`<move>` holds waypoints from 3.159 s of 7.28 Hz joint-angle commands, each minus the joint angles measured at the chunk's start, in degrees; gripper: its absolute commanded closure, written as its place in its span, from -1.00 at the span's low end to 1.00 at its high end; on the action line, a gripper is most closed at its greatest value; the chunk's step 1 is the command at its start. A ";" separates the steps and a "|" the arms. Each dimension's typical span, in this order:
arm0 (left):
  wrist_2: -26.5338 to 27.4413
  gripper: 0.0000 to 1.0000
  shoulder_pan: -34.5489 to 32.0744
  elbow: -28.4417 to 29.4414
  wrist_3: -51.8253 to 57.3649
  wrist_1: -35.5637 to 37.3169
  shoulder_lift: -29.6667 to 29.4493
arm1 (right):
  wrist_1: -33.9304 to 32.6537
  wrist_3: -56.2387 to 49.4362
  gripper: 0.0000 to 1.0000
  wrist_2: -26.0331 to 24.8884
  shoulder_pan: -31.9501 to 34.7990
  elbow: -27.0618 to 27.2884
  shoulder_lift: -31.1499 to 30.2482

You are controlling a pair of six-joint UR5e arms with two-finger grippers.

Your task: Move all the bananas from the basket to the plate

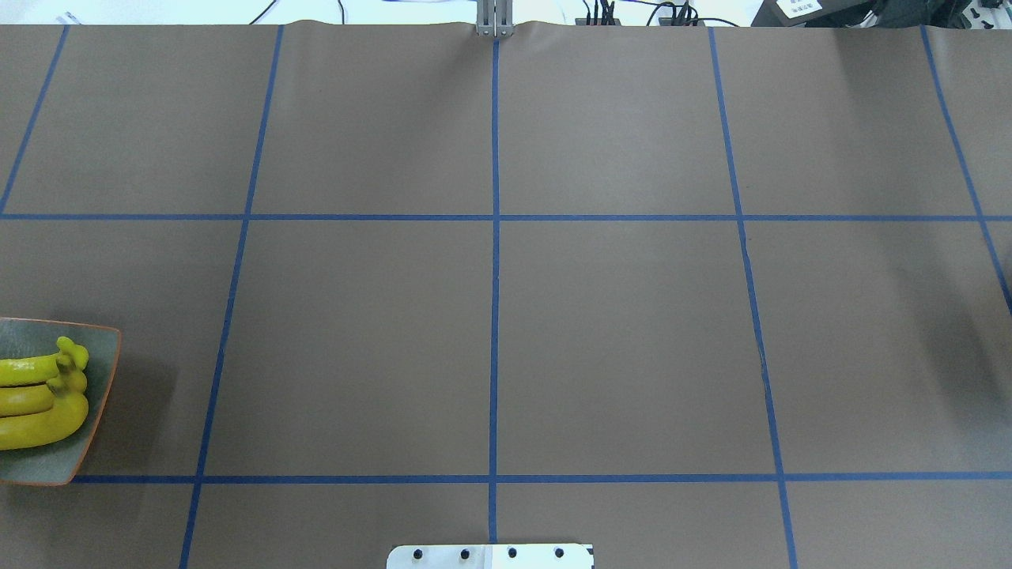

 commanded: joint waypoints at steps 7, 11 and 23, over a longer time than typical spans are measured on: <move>-16.18 -1.00 -13.74 -2.18 -15.66 4.13 -18.15 | 0.45 -36.12 -1.00 4.00 11.58 -22.78 -5.00; -15.21 -1.00 -13.74 -1.92 -15.66 4.13 -20.27 | 0.36 -35.54 -0.71 2.86 11.68 -27.55 -5.17; -3.99 -1.00 -13.48 -0.87 -34.15 4.93 -26.92 | -9.75 -19.60 1.00 2.24 14.85 -13.34 2.02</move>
